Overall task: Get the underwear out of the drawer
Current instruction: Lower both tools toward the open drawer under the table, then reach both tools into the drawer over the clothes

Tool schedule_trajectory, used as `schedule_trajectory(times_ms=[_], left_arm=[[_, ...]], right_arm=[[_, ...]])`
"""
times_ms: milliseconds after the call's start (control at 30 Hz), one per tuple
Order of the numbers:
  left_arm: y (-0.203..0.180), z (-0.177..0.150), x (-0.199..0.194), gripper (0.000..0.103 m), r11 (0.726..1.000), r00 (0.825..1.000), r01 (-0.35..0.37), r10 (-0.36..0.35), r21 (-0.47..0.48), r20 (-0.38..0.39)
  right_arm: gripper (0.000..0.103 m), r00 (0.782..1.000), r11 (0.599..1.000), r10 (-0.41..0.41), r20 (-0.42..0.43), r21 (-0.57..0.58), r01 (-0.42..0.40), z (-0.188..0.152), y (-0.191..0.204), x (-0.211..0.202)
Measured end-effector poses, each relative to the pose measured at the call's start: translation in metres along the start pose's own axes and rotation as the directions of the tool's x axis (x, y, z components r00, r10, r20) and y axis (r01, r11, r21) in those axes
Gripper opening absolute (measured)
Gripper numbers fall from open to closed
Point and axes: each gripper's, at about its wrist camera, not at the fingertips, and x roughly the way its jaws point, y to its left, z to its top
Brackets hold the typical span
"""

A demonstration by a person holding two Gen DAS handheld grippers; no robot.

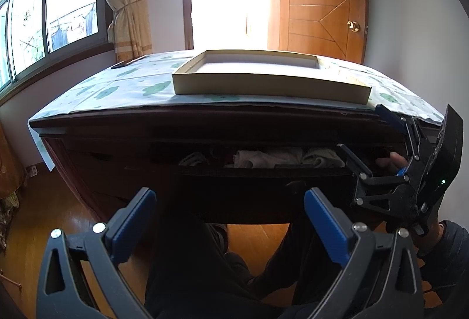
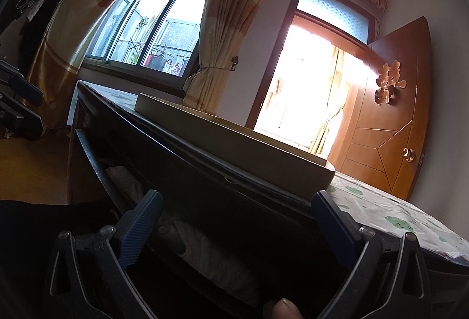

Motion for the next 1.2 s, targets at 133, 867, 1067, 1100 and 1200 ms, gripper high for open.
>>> schedule_trajectory(times_ms=[133, 867, 1067, 1100, 1200], left_arm=[[-0.001, 0.001, -0.002, 0.103, 1.000, 1.000, 0.002, -0.002, 0.002, 0.003], [-0.006, -0.001, -0.010, 0.103, 1.000, 1.000, 0.015, -0.015, 0.025, 0.002], [-0.006, -0.002, -0.011, 0.103, 1.000, 1.000, 0.015, -0.016, 0.025, 0.005], [-0.006, -0.002, -0.011, 0.103, 1.000, 1.000, 0.016, -0.016, 0.025, 0.005], [-0.006, -0.002, -0.012, 0.103, 1.000, 1.000, 0.016, -0.016, 0.027, 0.006]], right_arm=[[0.102, 1.000, 1.000, 0.012, -0.014, 0.010, -0.012, 0.001, 0.003, -0.006], [0.102, 0.983, 0.989, 0.099, -0.153, 0.128, -0.080, 0.015, 0.007, -0.030], [0.102, 0.971, 0.975, 0.141, -0.196, 0.196, -0.102, 0.017, 0.006, -0.030], [0.102, 0.968, 0.974, 0.144, -0.207, 0.204, -0.101, 0.017, 0.006, -0.030], [0.102, 0.960, 0.970, 0.155, -0.234, 0.220, -0.103, 0.017, 0.006, -0.030]])
